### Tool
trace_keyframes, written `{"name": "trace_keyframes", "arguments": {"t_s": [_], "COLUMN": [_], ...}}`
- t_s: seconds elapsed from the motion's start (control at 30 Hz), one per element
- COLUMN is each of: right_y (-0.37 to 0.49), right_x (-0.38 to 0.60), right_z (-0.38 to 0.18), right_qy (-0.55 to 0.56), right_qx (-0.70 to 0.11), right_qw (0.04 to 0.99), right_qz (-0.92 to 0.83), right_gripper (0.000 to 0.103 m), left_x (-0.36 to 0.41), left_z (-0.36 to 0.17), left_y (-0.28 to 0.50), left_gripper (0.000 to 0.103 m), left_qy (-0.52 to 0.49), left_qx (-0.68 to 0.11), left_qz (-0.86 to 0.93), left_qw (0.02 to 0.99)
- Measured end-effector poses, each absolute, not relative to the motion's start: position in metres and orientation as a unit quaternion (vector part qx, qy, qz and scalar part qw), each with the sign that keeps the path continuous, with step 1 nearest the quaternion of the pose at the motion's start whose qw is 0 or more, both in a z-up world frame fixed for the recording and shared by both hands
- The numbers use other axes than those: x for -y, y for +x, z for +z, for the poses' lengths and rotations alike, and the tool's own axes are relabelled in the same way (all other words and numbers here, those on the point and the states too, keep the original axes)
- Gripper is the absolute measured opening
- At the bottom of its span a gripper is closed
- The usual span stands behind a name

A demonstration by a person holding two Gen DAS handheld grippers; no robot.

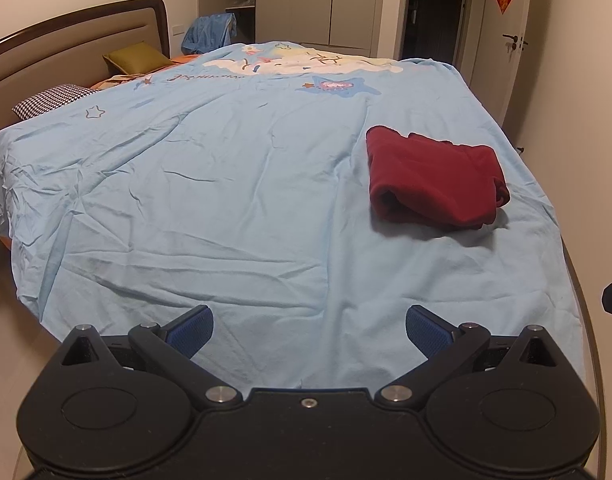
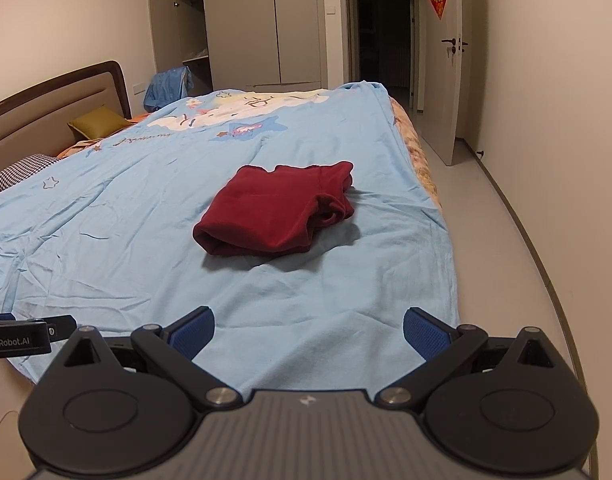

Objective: Fold small clothes

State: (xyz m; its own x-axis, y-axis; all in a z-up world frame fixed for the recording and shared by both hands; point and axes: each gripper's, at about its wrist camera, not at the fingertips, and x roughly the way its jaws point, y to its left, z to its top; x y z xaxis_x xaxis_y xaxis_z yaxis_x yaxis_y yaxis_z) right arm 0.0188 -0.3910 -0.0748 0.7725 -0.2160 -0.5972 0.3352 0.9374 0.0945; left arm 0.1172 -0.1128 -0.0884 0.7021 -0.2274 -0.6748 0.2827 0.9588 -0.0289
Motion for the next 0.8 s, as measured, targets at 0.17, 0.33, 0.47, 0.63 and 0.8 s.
{"name": "trace_keyframes", "arguments": {"t_s": [0.17, 0.33, 0.47, 0.63, 0.8], "right_y": [0.0187, 0.0181, 0.0172, 0.0159, 0.0142], "right_x": [0.3908, 0.3910, 0.3916, 0.3927, 0.3937], "right_z": [-0.0747, -0.0756, -0.0762, -0.0756, -0.0754], "right_qy": [0.098, 0.098, 0.099, 0.100, 0.100], "right_qx": [-0.304, -0.303, -0.302, -0.303, -0.303], "right_qw": [0.936, 0.937, 0.937, 0.936, 0.936], "right_qz": [-0.147, -0.146, -0.146, -0.147, -0.146], "right_gripper": [0.103, 0.103, 0.103, 0.103, 0.103], "left_x": [0.1129, 0.1126, 0.1132, 0.1141, 0.1191], "left_z": [-0.0883, -0.0880, -0.0886, -0.0870, -0.0830], "left_y": [0.1171, 0.1170, 0.1170, 0.1147, 0.1119], "left_gripper": [0.102, 0.102, 0.102, 0.102, 0.102], "left_qy": [0.039, 0.038, 0.038, 0.033, 0.030], "left_qx": [-0.360, -0.360, -0.360, -0.363, -0.377], "left_qz": [-0.138, -0.139, -0.139, -0.140, -0.130], "left_qw": [0.922, 0.922, 0.922, 0.921, 0.917]}}
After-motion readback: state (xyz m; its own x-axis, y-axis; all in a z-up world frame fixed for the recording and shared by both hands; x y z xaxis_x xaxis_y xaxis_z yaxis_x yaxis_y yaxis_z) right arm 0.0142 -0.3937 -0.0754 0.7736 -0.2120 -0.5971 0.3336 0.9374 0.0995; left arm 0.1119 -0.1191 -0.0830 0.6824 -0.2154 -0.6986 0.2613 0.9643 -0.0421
